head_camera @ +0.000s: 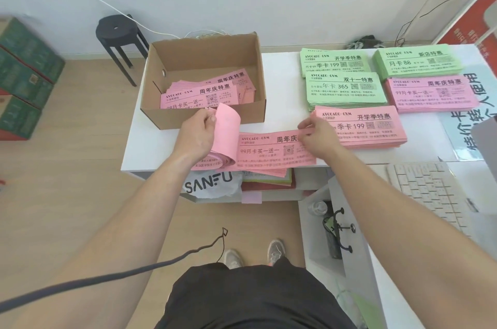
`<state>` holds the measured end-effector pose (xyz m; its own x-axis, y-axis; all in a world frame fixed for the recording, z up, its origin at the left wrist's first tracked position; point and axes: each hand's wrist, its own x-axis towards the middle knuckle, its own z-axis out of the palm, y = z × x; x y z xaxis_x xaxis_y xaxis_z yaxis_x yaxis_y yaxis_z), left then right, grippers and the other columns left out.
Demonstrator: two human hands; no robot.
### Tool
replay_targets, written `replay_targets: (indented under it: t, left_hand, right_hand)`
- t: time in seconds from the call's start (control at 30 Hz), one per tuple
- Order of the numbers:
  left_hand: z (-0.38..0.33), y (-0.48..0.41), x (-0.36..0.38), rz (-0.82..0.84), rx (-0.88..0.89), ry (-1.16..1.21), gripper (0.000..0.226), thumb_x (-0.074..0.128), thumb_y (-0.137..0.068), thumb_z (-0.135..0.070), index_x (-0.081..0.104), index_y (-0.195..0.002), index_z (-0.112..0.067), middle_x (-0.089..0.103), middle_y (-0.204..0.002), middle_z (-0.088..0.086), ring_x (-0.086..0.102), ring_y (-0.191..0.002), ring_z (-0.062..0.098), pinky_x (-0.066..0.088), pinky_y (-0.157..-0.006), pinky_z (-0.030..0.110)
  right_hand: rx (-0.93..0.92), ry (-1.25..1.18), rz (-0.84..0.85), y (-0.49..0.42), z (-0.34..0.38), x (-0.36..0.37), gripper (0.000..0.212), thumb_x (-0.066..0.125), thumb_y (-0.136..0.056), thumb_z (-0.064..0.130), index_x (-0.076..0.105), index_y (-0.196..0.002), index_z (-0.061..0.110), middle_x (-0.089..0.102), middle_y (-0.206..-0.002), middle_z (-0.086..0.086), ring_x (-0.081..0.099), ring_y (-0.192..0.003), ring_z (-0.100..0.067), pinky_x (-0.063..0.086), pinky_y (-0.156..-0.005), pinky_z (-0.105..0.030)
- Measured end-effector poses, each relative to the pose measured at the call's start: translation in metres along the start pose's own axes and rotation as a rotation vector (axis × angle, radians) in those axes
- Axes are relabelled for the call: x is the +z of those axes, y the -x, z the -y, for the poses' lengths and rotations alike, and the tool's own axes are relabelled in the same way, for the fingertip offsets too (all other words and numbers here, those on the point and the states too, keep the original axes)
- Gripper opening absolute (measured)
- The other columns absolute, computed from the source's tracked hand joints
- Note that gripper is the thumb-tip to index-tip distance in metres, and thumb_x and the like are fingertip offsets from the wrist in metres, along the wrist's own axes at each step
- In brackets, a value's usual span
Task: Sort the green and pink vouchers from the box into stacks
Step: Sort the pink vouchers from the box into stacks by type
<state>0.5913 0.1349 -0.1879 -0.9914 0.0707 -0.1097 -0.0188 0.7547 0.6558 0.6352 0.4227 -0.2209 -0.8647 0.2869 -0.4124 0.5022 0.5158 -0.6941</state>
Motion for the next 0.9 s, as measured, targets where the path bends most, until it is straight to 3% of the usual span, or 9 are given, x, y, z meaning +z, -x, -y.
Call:
replay_targets:
  t: [0.13,0.2,0.3,0.47,0.53,0.73,0.9]
  left_hand:
    - [0.003,0.004,-0.006,-0.018,0.005,0.008,0.027,0.040,-0.108,-0.025,0.060,-0.119,-0.010,0.062,-0.111,-0.001,0.050,-0.096,0.016,0.030,-0.075,0.025]
    - [0.006,0.006,-0.009,-0.032,0.020,0.008,0.026,0.040,-0.108,-0.024,0.061,-0.119,-0.013,0.060,-0.106,-0.005,0.051,-0.095,0.016,0.028,-0.071,0.023]
    - [0.010,0.010,-0.013,-0.041,0.017,0.028,0.025,0.041,-0.108,-0.022,0.061,-0.121,-0.015,0.059,-0.103,-0.006,0.050,-0.093,0.015,0.028,-0.068,0.022]
    - [0.021,0.017,-0.013,-0.036,-0.014,0.034,0.020,0.040,-0.108,-0.025,0.056,-0.104,-0.015,0.058,-0.095,-0.003,0.048,-0.083,0.016,0.030,-0.060,0.018]
    - [0.027,0.019,-0.011,-0.029,-0.029,0.035,0.021,0.040,-0.108,-0.027,0.054,-0.099,-0.015,0.062,-0.095,-0.001,0.052,-0.084,0.019,0.033,-0.062,0.025]
    - [0.032,0.025,-0.006,-0.017,-0.045,0.048,0.024,0.038,-0.108,-0.028,0.056,-0.104,-0.013,0.064,-0.099,-0.001,0.055,-0.089,0.022,0.032,-0.068,0.031]
    - [0.035,0.029,-0.002,-0.025,-0.046,0.072,0.023,0.039,-0.108,-0.027,0.053,-0.095,-0.013,0.061,-0.091,-0.004,0.051,-0.082,0.019,0.035,-0.062,0.018]
  right_hand:
    - [-0.023,0.072,0.097,-0.003,0.010,0.032,0.033,0.073,-0.089,0.007,0.057,-0.114,0.021,0.066,-0.117,-0.003,0.068,-0.092,-0.022,0.056,-0.071,-0.031]
    - [-0.035,0.208,0.110,-0.005,0.015,0.039,0.044,0.080,-0.083,0.017,0.058,-0.120,0.025,0.064,-0.114,0.002,0.067,-0.096,-0.021,0.058,-0.080,-0.038]
    - [-0.094,0.471,0.113,-0.008,0.019,0.046,0.056,0.085,-0.075,0.038,0.059,-0.124,0.030,0.059,-0.117,0.005,0.061,-0.104,-0.020,0.055,-0.084,-0.039]
    - [-0.165,0.621,0.111,-0.011,0.019,0.056,0.058,0.086,-0.072,0.047,0.061,-0.120,0.026,0.049,-0.119,-0.002,0.052,-0.113,-0.023,0.053,-0.085,-0.041]
    - [-0.186,0.642,0.113,-0.012,0.018,0.056,0.059,0.086,-0.072,0.048,0.061,-0.120,0.024,0.051,-0.119,-0.003,0.051,-0.113,-0.023,0.053,-0.087,-0.041]
    - [-0.228,0.720,0.124,-0.013,0.020,0.055,0.062,0.083,-0.074,0.053,0.058,-0.122,0.024,0.058,-0.117,-0.002,0.052,-0.114,-0.023,0.052,-0.088,-0.040]
    - [-0.183,0.714,0.148,-0.012,0.017,0.052,0.061,0.082,-0.072,0.060,0.060,-0.114,0.022,0.057,-0.114,-0.001,0.053,-0.109,-0.022,0.051,-0.085,-0.039]
